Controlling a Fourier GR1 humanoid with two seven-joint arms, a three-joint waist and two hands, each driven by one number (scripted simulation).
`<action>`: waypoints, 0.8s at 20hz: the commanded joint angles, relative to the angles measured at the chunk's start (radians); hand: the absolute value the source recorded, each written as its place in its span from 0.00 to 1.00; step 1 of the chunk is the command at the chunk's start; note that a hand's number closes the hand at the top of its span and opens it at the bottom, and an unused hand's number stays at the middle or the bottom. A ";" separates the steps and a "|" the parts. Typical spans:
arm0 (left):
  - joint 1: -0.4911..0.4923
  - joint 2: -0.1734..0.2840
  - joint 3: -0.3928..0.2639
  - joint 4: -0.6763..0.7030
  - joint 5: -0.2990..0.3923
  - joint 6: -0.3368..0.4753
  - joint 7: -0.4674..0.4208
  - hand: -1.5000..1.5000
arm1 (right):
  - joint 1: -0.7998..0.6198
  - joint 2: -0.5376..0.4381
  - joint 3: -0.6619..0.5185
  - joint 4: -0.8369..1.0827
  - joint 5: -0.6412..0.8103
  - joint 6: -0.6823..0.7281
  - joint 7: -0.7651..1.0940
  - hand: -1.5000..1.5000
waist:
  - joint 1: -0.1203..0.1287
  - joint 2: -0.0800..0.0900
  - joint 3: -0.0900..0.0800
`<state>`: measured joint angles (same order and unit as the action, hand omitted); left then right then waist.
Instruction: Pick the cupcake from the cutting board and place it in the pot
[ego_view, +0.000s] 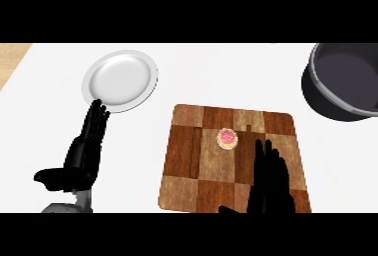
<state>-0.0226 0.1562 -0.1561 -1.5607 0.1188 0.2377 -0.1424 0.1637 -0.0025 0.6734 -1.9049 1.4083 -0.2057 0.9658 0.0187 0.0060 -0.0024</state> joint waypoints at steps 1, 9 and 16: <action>0.084 -0.002 -0.021 -0.060 -0.005 -0.015 -0.005 0.50 | -0.207 0.002 0.017 0.106 -0.063 0.081 0.198 0.00 | -0.003 -0.005 0.002; 0.050 0.021 0.041 -0.052 0.012 -0.059 0.012 0.50 | -0.330 0.002 -0.030 0.342 -0.166 -0.079 0.155 0.00 | -0.010 -0.005 0.003; 0.005 -0.044 0.047 0.023 -0.039 -0.016 -0.010 0.50 | -0.316 0.002 -0.067 0.263 -0.171 -0.002 0.132 0.00 | -0.019 -0.006 0.002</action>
<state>-0.0150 0.1293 -0.1178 -1.5620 0.0924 0.2188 -0.1365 -0.1581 -0.0056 0.6433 -1.6191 1.2466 -0.2149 1.0614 0.0033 0.0000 -0.0001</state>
